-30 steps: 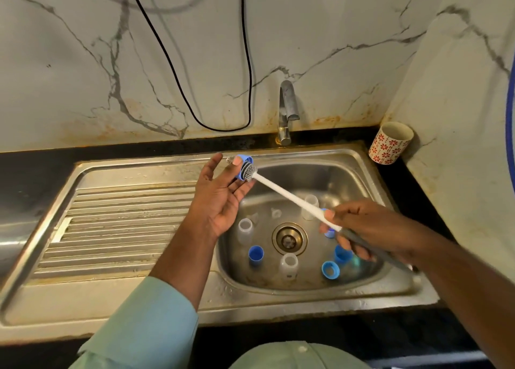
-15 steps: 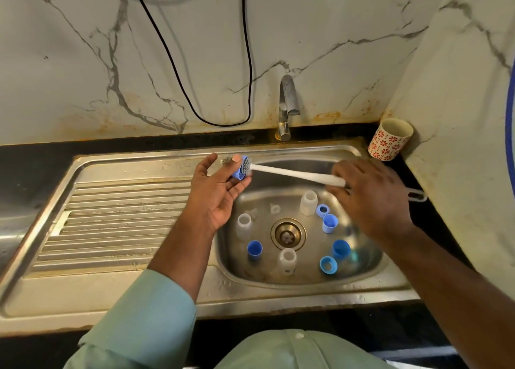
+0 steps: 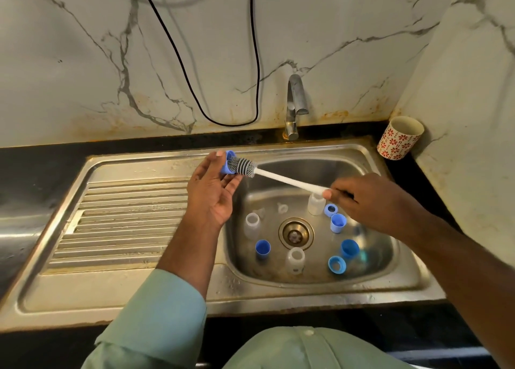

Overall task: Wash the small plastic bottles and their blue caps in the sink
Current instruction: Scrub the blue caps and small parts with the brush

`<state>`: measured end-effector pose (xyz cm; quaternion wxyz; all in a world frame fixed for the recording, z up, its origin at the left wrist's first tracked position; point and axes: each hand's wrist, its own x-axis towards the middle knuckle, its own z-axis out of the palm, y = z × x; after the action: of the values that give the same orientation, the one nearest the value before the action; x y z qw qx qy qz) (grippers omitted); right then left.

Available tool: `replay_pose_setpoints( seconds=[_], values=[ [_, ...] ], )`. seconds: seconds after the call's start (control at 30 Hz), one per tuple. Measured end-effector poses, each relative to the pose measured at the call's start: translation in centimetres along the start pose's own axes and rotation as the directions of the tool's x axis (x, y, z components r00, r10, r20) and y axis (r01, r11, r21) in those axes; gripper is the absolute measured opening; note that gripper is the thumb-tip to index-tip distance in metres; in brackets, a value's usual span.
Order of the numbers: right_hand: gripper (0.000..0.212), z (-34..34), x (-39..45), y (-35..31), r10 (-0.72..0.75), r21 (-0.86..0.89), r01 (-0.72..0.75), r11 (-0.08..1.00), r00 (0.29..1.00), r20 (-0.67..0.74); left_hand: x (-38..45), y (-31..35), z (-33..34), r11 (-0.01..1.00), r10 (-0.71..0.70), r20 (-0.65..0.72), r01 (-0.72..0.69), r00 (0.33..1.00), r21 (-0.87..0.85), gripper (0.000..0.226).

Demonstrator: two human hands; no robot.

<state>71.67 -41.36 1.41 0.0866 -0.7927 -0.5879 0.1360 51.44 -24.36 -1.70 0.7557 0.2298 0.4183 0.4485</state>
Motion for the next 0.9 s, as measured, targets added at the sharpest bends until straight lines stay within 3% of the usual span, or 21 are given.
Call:
replay_pose_setpoints(
  seconds=[0.13, 0.17, 0.23, 0.3, 0.37, 0.47, 0.57, 0.7, 0.8, 0.9],
  values=[
    [0.025, 0.0, -0.4, 0.3, -0.088, -0.211, 0.016, 0.977, 0.938, -0.334, -0.3, 0.2, -0.5, 0.989, -0.08, 0.071, 0.07, 0.994, 0.131, 0.036],
    [0.026, -0.1, -0.4, 0.1, -0.047, -0.175, -0.01, 0.984, 0.947, -0.317, -0.3, 0.3, -0.5, 0.987, -0.088, 0.081, 0.076, 0.993, 0.141, 0.036],
    [0.033, -0.3, -0.5, -0.4, 0.059, 0.03, -0.057, 0.998, 0.994, -0.09, -0.1, 0.6, -0.6, 0.989, -0.071, 0.055, 0.063, 0.996, 0.135, 0.033],
    [0.034, -0.8, -0.7, -0.5, 0.032, 0.098, -0.039, 0.994, 0.997, 0.066, -0.1, 0.4, -0.8, 0.988, -0.051, -0.009, 0.052, 0.999, 0.147, 0.034],
    [0.032, -1.7, -0.4, -0.5, -0.023, 0.063, 0.02, 0.998, 0.999, 0.044, -0.2, -0.1, -1.2, 0.991, -0.054, -0.023, 0.056, 0.998, 0.124, 0.042],
    [0.035, -2.1, -0.4, -0.7, 0.033, 0.06, -0.032, 0.998, 0.999, -0.022, -0.3, -0.2, -1.4, 0.992, -0.054, 0.052, 0.047, 0.997, 0.118, 0.044],
    [0.032, -1.9, -0.7, -1.0, 0.004, -0.01, -0.003, 1.0, 0.999, 0.05, -0.5, -0.1, -1.2, 0.989, -0.036, 0.071, 0.026, 0.997, 0.143, 0.045],
    [0.036, -1.3, -1.0, -0.4, 0.055, 0.213, -0.053, 0.976, 0.998, -0.004, -0.6, 0.0, -0.8, 0.99, -0.04, 0.12, 0.023, 0.992, 0.139, 0.044],
    [0.032, -1.4, -1.3, -0.5, 0.028, 0.217, -0.042, 0.975, 0.997, 0.069, -0.4, 0.2, -1.0, 0.991, -0.035, 0.099, 0.022, 0.994, 0.131, 0.045],
    [0.041, -1.7, -1.1, -0.2, 0.066, 0.283, -0.064, 0.957, 0.998, 0.005, -0.6, -0.1, -1.0, 0.992, -0.065, 0.139, 0.049, 0.988, 0.119, 0.047]
  ],
)
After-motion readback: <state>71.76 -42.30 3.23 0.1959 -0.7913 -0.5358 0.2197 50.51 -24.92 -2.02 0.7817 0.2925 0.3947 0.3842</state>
